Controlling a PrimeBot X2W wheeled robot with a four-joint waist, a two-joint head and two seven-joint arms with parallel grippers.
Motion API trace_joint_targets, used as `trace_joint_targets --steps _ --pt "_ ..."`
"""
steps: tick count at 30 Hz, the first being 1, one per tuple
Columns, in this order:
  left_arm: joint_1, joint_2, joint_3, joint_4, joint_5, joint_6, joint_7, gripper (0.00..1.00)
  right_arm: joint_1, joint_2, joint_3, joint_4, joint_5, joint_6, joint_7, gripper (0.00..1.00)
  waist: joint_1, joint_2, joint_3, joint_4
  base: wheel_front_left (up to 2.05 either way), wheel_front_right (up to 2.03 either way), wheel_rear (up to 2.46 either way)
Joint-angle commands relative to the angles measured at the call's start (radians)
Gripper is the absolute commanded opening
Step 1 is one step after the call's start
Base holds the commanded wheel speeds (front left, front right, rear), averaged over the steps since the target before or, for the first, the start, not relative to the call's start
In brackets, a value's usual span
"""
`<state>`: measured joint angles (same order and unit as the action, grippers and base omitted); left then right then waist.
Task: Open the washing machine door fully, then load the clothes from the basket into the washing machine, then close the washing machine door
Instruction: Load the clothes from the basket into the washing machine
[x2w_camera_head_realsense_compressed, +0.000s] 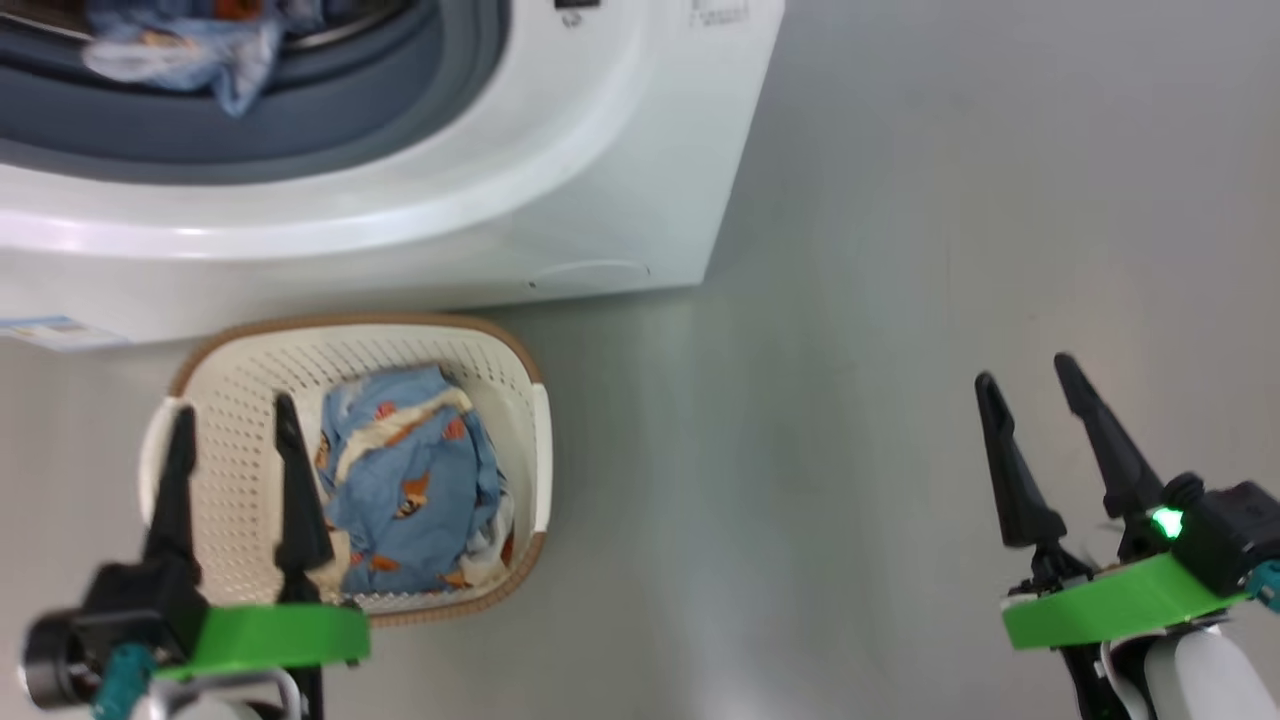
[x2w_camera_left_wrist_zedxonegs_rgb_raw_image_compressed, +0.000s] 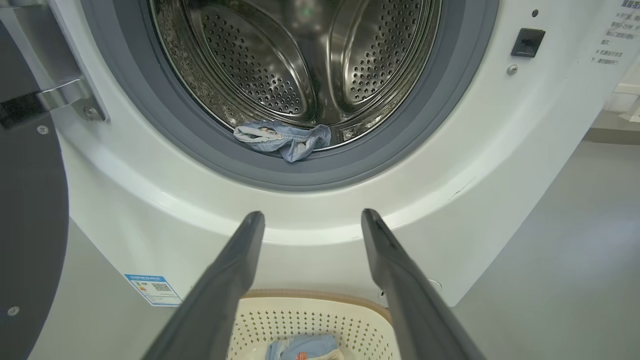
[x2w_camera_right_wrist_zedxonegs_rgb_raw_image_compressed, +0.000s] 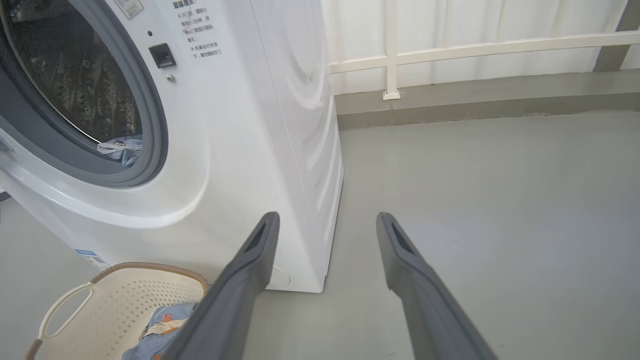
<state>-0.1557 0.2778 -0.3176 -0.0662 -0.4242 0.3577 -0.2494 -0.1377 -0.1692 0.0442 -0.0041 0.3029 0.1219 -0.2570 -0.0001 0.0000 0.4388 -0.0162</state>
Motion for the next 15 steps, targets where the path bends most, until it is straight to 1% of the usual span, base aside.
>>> trace_joint_targets --steps 1,9,15 --pt "0.021 0.014 0.026 -0.023 -0.001 0.004 -0.008 1.00 0.032 -0.012 0.022 -0.016 -0.006 0.009 -0.005 1.00 0.0001 0.0000 -0.061 0.022 0.00 0.00 0.00" --pt "0.094 -0.002 0.005 0.021 -0.024 -0.019 -0.010 1.00 0.084 -0.012 0.033 0.004 -0.015 0.009 -0.005 1.00 0.0001 0.0000 -0.150 0.031 0.00 0.00 0.00" --pt "0.118 -0.002 -0.003 0.039 -0.033 -0.027 -0.010 1.00 0.105 -0.005 0.042 0.011 -0.020 0.009 -0.005 1.00 0.0001 0.0000 -0.185 0.029 0.00 0.00 0.00"
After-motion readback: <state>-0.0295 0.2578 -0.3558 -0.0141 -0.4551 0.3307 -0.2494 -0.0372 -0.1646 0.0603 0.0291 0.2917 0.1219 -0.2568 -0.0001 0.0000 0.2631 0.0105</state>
